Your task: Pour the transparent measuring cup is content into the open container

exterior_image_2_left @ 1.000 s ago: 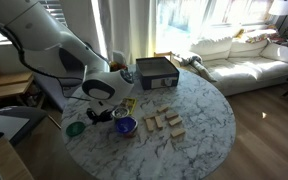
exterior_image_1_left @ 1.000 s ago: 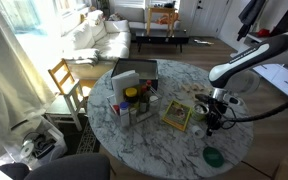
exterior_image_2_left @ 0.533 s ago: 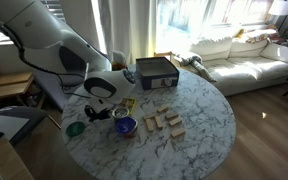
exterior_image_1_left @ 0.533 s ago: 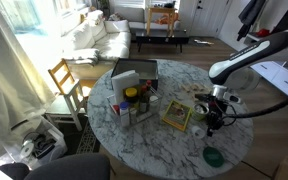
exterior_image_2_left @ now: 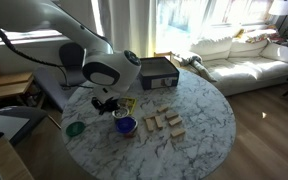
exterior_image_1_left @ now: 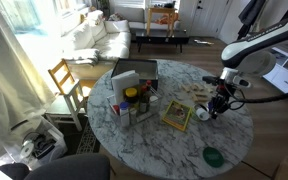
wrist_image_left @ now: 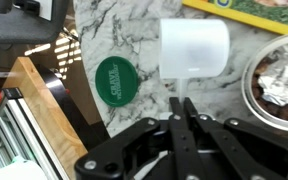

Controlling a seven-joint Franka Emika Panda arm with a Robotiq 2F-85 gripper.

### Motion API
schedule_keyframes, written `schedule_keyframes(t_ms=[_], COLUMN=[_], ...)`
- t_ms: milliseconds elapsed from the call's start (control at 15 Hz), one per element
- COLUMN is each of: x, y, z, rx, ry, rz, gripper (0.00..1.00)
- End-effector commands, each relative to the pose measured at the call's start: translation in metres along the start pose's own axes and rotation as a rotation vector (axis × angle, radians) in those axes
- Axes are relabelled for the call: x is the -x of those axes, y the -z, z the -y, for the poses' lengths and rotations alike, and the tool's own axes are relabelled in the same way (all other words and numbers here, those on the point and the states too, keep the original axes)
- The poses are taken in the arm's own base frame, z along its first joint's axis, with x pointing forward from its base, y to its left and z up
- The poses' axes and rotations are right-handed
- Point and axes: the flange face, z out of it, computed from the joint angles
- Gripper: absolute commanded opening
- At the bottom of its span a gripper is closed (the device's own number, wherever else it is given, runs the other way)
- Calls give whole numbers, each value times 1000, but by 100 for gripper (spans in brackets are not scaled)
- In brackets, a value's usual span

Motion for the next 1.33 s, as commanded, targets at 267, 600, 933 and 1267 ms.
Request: schedule_keyframes(t_ms=[267,600,933,1267], x=[6,10,6,-1], y=[16,5,4,-1], z=[-5,-10,-17,-25], rx=[-301,-467,-608,-680], ry=[41,84,109,132], rz=[-104,-158,-158,-139], gripper=[1,1,1,1])
